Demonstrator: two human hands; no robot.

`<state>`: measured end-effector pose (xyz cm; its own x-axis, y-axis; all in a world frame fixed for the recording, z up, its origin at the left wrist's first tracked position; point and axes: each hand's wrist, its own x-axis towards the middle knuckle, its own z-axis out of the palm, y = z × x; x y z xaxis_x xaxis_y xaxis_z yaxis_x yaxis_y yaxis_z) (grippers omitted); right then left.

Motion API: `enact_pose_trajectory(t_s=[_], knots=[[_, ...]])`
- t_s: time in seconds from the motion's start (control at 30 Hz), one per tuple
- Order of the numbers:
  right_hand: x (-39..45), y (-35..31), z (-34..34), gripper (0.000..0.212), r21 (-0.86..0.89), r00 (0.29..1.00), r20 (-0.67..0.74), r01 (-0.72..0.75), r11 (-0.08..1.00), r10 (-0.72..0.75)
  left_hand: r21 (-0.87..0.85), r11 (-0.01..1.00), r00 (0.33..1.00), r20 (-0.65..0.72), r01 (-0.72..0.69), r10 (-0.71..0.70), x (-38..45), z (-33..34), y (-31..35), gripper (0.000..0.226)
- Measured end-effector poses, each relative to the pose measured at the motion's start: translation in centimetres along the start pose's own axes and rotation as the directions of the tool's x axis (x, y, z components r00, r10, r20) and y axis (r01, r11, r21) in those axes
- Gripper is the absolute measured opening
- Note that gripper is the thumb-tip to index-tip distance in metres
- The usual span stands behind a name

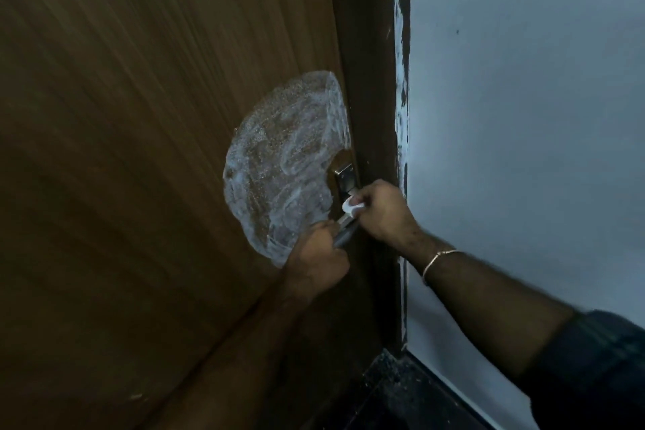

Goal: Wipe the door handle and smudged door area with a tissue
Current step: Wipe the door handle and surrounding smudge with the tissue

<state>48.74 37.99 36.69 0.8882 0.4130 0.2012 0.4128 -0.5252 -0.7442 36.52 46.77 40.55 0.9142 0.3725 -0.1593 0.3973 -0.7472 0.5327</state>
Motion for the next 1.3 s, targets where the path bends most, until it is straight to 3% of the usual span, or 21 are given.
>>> enact_pose_trajectory(t_s=[0.13,0.27,0.3,0.37,0.43,0.47,0.53,0.57,0.6,0.67,0.77,0.87,1.07,1.1,1.2,1.3], knots=[[-2.3,-0.7,1.7,0.016,0.023,0.981,0.115,0.156,0.987,-0.158,-0.165,0.983,0.996,-0.031,0.08,-0.086,0.5,0.2,-0.5,0.031],[-1.6,0.7,0.5,0.014,0.126,0.996,-0.083,0.048,0.991,-0.038,-0.243,0.966,0.995,-0.015,0.092,-0.099,0.8,0.1,-0.8,0.045],[-2.2,0.6,0.8,0.014,0.137,0.995,-0.075,0.074,0.988,-0.064,-0.254,0.964,0.995,-0.029,0.083,-0.093,0.7,0.0,-0.7,0.045],[-4.0,-0.2,2.4,0.014,0.186,0.987,0.046,0.143,0.972,-0.154,-0.274,0.96,0.996,-0.047,0.062,-0.078,0.7,0.1,-0.9,0.039],[-5.0,-1.0,3.3,0.015,0.373,0.986,0.123,0.056,0.926,-0.109,-0.384,0.921,0.994,-0.057,0.068,-0.097,0.7,0.1,-1.1,0.027],[-5.0,-1.4,3.1,0.014,0.533,0.985,0.17,-0.085,0.842,-0.008,-0.478,0.876,0.991,-0.068,0.07,-0.117,0.5,0.0,-1.3,0.017],[-5.1,-2.0,2.4,0.012,0.812,0.927,0.354,-0.37,0.451,0.124,-0.653,0.755,0.98,-0.111,0.051,-0.162,0.3,0.0,-2.0,0.016],[-5.3,-2.1,2.0,0.013,0.859,0.893,0.43,-0.449,0.247,0.132,-0.717,0.695,0.975,-0.11,0.056,-0.193,0.1,0.0,-2.4,0.017],[-5.4,-2.1,1.8,0.015,0.868,0.873,0.468,-0.483,0.115,0.136,-0.775,0.628,0.972,-0.094,0.065,-0.216,-0.1,0.0,-2.7,0.018],[-5.5,-1.9,1.5,0.02,0.858,0.847,0.513,-0.51,-0.062,0.14,-0.844,0.524,0.97,-0.02,0.113,-0.242,-0.5,0.0,-3.0,0.028],[-5.7,-1.7,1.3,0.034,0.82,0.817,0.566,-0.542,-0.185,0.115,-0.899,0.392,0.967,0.106,0.193,-0.234,-0.5,-0.2,-3.3,0.027],[-5.9,-1.8,1.1,0.037,0.801,0.802,0.589,-0.564,-0.2,0.099,-0.934,0.298,0.967,0.139,0.199,-0.213,-0.5,-0.4,-3.0,0.023],[-5.3,-2.0,0.1,0.018,0.815,0.81,0.578,-0.565,-0.131,0.099,-0.939,0.323,0.965,0.026,0.113,-0.262,-0.2,-0.8,-2.4,0.018],[-5.3,-2.0,-0.3,0.021,0.822,0.819,0.569,-0.565,-0.071,0.071,-0.935,0.339,0.966,0.012,0.103,-0.26,-0.2,-0.8,-2.4,0.018],[-5.2,-2.6,-1.3,0.028,0.821,0.857,0.511,-0.511,0.256,0.072,-0.926,0.37,0.965,-0.023,0.079,-0.263,-0.1,-0.8,-2.3,0.017],[-5.0,-3.1,-1.8,0.015,0.764,0.905,0.399,-0.416,0.493,0.147,-0.907,0.417,0.956,-0.073,0.055,-0.285,0.1,-0.7,-1.9,0.013]])
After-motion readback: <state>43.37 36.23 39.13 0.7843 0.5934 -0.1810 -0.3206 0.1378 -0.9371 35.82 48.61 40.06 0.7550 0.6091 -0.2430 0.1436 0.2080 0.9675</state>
